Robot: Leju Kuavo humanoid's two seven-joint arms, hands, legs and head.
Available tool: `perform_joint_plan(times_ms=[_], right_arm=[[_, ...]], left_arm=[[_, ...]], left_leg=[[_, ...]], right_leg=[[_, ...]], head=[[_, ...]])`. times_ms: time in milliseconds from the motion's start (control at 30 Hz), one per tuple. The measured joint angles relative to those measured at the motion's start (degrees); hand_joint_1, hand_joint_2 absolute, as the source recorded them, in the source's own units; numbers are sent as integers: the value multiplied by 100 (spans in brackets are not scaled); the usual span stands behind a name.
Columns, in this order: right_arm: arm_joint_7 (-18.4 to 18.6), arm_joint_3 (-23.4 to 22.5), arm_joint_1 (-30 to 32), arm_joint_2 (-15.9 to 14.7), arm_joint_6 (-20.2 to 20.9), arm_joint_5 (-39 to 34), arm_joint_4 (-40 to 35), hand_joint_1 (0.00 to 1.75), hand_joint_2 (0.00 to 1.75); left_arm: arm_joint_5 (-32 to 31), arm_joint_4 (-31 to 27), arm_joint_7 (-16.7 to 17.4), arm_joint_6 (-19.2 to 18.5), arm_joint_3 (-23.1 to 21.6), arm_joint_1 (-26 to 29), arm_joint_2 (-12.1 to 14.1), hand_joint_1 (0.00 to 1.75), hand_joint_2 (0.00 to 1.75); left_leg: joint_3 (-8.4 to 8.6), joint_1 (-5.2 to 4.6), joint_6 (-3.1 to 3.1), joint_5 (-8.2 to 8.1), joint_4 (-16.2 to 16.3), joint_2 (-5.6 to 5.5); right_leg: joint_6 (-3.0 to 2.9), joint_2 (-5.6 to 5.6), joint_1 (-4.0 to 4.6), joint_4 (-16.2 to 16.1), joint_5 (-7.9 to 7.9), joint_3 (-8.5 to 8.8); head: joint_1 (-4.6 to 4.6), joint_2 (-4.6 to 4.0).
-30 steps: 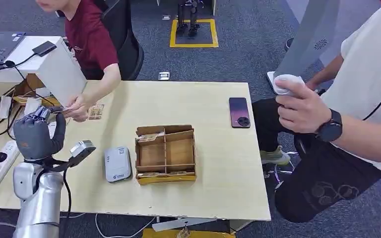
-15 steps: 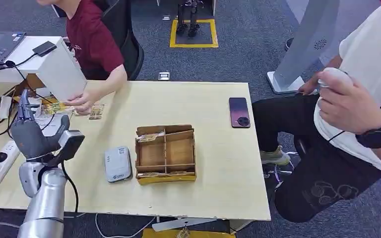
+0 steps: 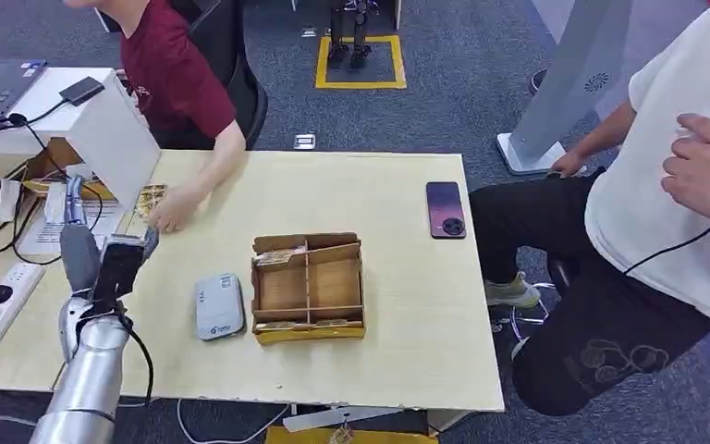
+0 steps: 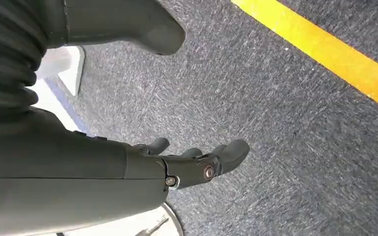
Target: Pass the card to the sensor for recognition and then transmit it.
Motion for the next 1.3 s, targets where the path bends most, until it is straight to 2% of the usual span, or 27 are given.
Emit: perform_joint_plan(times_ms=[67,133,233,300,433,600,800,900,1000,1033,1100,1167,1300], right_arm=[[2,-35,66,0,-2,-63,0,0,175],[4,-66,108,-2,2,-98,0,0,175],[-22,-136,133,-13,9,-129,0,0,175],[-66,-162,126,-15,-2,-142,0,0,175],[-94,-175,120,-17,0,-146,0,0,175],[-41,-212,122,-20,11,-127,0,0,175],[0,-216,120,-33,18,-109,0,0,175],[0,-216,120,-39,18,-107,0,0,175],[-4,-216,118,-42,20,-61,0,0,175],[-11,-216,116,-42,20,-50,0,0,175],[-20,-216,110,-42,20,-18,0,0,175],[-37,-216,100,-42,20,-9,0,0,175],[-57,-214,95,-42,20,7,0,0,175]], left_arm=[[68,-614,-232,-565,-396,515,210,0,175],[-41,-1227,-447,-794,-798,1076,376,0,175],[-440,-1996,-582,-719,-1563,1714,599,0,175],[-695,-2308,-578,-623,-2035,1917,705,0,175],[-961,-2614,-510,-490,-2726,2093,883,0,175],[-762,-2848,-532,-568,-3373,2300,1088,0,175],[-1411,-2867,-180,-219,-3678,2349,1278,0,175],[-1530,-2850,-121,-164,-3748,2350,1328,0,175],[-1943,-2797,92,44,-3794,2335,1344,0,175],[-2195,-2755,223,200,-3809,2325,1344,0,175],[-3042,-2579,654,802,-3813,2274,1333,0,175],[-3552,-2340,1021,1240,-3813,2194,1326,0,175],[-3962,-1915,1443,1637,-3813,2053,1309,0,175]], left_leg=[[1,0,3,-5,0,5],[0,-1,2,-15,0,4],[-4,-2,4,-21,1,-4],[-5,-3,4,-21,1,-5],[-2,-4,4,-21,1,-5],[1,-2,3,-20,1,-5],[0,0,3,-20,0,-6],[-1,-1,3,-20,0,-6],[-1,-2,3,-20,0,-6],[0,-2,3,-20,0,-6],[0,-2,3,-20,0,-6],[1,-2,3,-20,0,-6],[2,-1,3,-20,0,-6]], right_leg=[[0,5,0,0,-3,-2],[-1,4,-1,-1,-13,-5],[6,-5,-2,-4,-18,-6],[7,-7,-4,-5,-18,-4],[6,-6,-4,-5,-16,-1],[6,-6,-2,-4,-16,0],[6,-7,-1,-4,-17,0],[6,-7,-1,-4,-17,0],[6,-7,-2,-4,-16,0],[6,-7,-2,-4,-16,0],[6,-7,-2,-4,-16,0],[6,-7,-2,-4,-16,0],[6,-7,-1,-4,-16,1]], head=[[0,0],[0,0],[2,0],[0,0],[2,0],[2,0],[2,0],[2,0],[2,0],[2,0],[2,0],[0,0],[0,0]])
